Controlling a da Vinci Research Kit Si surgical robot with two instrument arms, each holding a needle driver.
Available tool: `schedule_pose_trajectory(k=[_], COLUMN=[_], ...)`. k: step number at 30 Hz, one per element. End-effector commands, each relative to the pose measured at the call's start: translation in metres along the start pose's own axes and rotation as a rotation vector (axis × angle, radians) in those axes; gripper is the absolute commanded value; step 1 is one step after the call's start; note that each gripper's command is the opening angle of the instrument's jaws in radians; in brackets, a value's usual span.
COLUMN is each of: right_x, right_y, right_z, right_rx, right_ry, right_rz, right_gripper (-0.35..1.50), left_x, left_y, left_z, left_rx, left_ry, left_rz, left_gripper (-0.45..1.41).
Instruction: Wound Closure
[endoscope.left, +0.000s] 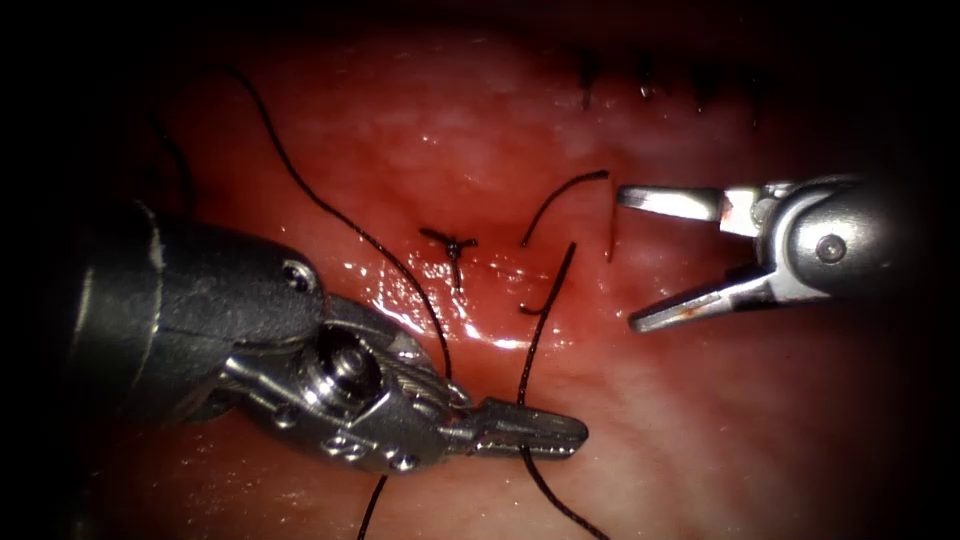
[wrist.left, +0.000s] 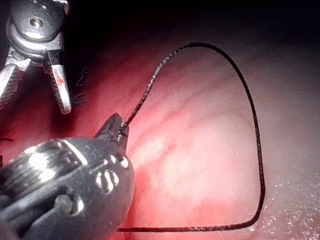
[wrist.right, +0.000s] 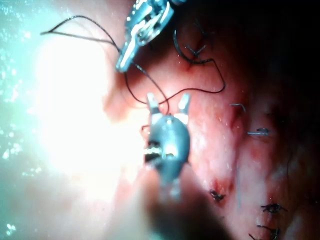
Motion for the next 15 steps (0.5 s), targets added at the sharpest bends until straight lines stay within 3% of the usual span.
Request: schedule_pose_trajectory(k=[1, 8, 11, 15], right_x=[0.0008, 0.0026, 0.0026, 0.0023], right_y=[0.0001, 0.0002, -0.0001, -0.0008], right_z=[0.0015, 0.0042, 0.0049, 0.0057], right_rx=[-0.001, -0.017, 0.032, 0.047], right_ry=[-0.035, -0.192, -0.251, -0.273], right_rz=[-0.055, -0.232, -0.300, -0.339], right_gripper=[1.21, 1.28, 1.11, 1.04], left_x=[-0.0002, -0.0001, -0.0001, -0.0001], left_y=[0.0001, 0.0001, 0.0001, 0.0001], left_z=[0.0009, 0.0008, 0.0008, 0.0008], left_rx=[0.001, 0.001, 0.001, 0.001], left_ry=[0.001, 0.002, 0.002, 0.002], left_rz=[-0.001, -0.019, -0.019, -0.019], left_gripper=[-0.45, -0.45, -0.45, -0.45])
